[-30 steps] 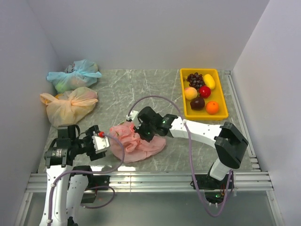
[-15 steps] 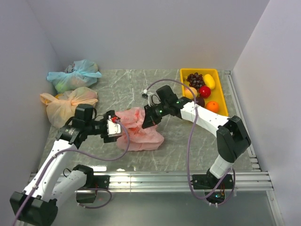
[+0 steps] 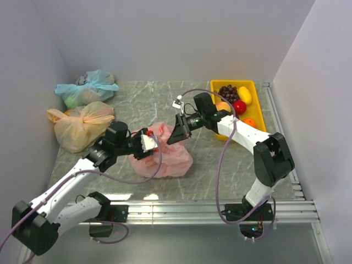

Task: Place the fake fruits into the plastic bag and tie a complex knot

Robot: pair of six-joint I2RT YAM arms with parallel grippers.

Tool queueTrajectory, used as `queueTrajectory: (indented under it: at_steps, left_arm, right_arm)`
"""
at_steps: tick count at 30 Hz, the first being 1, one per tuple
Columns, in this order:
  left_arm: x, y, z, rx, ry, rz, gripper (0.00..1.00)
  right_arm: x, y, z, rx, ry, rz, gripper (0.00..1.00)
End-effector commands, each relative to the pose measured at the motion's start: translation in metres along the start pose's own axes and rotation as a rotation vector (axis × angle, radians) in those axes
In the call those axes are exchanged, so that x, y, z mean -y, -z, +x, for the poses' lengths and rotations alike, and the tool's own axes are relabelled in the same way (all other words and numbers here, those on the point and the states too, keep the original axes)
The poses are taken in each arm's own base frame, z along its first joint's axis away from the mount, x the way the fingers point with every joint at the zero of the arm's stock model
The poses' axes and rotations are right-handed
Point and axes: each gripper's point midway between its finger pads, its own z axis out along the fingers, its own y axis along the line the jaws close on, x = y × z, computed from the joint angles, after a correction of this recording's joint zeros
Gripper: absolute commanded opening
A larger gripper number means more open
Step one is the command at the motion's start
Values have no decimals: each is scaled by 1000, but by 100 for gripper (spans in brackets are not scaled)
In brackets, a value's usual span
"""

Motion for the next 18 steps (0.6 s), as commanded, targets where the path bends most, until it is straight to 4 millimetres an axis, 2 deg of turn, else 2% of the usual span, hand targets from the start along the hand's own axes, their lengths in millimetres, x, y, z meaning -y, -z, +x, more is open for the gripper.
queueTrajectory:
  at_steps: [1, 3, 4, 5, 6, 7, 8, 9, 10, 11, 12, 13, 15, 16, 18]
  left_arm:
    - [-34, -8, 6, -58, 133, -167, 54]
    - [-50, -8, 7, -83, 193, -220, 41]
    - [-47, -6, 9, -89, 245, -196, 28]
    - [-50, -2, 3, -70, 270, -181, 19]
    - [-54, 5, 9, -69, 316, -169, 10]
    - [-43, 8, 9, -63, 360, -104, 3]
    - [-45, 14, 6, -55, 385, -97, 0]
    - [-54, 23, 13, -57, 439, -125, 1]
    - [-52, 28, 14, -48, 478, -106, 1]
    - [-61, 36, 15, -44, 506, -135, 0]
    - [-62, 38, 14, -37, 537, -135, 1]
    - [-62, 39, 13, -32, 554, -128, 0]
    - [-58, 37, 6, -21, 600, -86, 0]
    - [-56, 35, 4, -12, 620, -65, 0]
    - [-56, 28, -1, -19, 696, -31, 1]
  right_arm:
    - [-39, 8, 10, -62, 29, -156, 0]
    - [-39, 15, 17, -82, 85, -176, 0]
    - [-40, 21, 24, -105, 33, -170, 0]
    - [-35, 25, 27, -112, 20, -167, 0]
    - [-22, 35, 23, -84, 72, -148, 0]
    - [-20, 44, 25, -91, 27, -126, 0]
    - [-6, 51, 23, -86, 13, -94, 0]
    - [9, 68, 24, -77, 12, -41, 0]
    - [16, 77, 13, -59, 34, -6, 0]
    - [30, 82, 10, -53, 17, 26, 0]
    - [39, 90, 7, -40, -5, 58, 0]
    - [52, 100, -5, -1, 1, 109, 0]
    - [64, 106, -15, 19, -18, 198, 9]
    - [73, 110, -26, 36, 23, 274, 23]
    - [73, 118, -46, 105, 51, 364, 45]
